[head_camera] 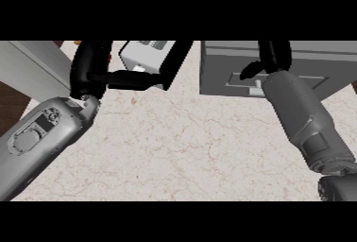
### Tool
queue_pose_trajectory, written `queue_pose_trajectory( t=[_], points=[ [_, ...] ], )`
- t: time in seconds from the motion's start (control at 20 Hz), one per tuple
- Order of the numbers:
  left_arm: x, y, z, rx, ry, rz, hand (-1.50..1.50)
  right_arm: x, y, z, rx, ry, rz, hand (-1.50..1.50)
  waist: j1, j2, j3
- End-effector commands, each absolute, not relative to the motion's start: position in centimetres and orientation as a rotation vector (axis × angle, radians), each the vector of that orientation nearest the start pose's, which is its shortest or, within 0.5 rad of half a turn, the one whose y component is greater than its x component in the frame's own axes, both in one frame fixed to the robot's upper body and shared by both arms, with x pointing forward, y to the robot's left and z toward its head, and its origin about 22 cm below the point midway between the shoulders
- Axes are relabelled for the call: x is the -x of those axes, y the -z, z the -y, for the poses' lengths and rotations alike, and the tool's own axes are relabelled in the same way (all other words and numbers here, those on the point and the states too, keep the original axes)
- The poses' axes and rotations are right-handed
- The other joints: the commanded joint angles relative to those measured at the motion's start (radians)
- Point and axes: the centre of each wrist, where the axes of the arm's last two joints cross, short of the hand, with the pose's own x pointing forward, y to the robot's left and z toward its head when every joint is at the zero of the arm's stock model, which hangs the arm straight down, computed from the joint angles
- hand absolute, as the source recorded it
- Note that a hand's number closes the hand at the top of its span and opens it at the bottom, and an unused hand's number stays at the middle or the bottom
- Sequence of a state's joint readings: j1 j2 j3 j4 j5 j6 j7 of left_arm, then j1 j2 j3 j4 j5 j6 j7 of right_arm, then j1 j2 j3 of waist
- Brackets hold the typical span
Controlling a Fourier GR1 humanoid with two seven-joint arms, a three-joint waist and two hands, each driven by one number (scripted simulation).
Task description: Pick up the can, place it into the drawer and close the drawer
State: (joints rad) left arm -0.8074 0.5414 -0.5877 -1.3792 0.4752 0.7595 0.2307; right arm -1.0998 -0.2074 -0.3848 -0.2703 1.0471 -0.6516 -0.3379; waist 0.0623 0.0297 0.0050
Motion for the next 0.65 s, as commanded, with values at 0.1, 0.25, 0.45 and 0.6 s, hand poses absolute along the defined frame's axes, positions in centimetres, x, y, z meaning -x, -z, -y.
queue_pose_trajectory(
  t=[0.1, 0.25, 0.45, 0.6],
  points=[
    [-34.8, -14.8, -17.4, -0.258, 0.081, 1.727, -1.5, -46.8, -11.3, 17.5, 0.917, -0.412, 1.937, -1.5, 0.021, -0.007, -0.002],
    [-34.5, -15.0, -17.7, -0.232, 0.063, 1.711, -1.5, -46.4, -9.9, 16.9, 0.765, -0.279, 1.936, -1.5, 0.007, -0.013, -0.001],
    [-33.9, -14.2, -18.7, -0.253, 0.061, 1.71, -1.5, -46.9, -11.5, 16.8, 0.603, -0.185, 1.952, -1.5, -0.012, -0.02, -0.003],
    [-34.0, -14.2, -18.4, -0.254, 0.049, 1.701, -1.5, -46.7, -11.0, 16.2, 0.611, -0.179, 1.95, -1.5, -0.024, -0.02, -0.004]
  ],
)
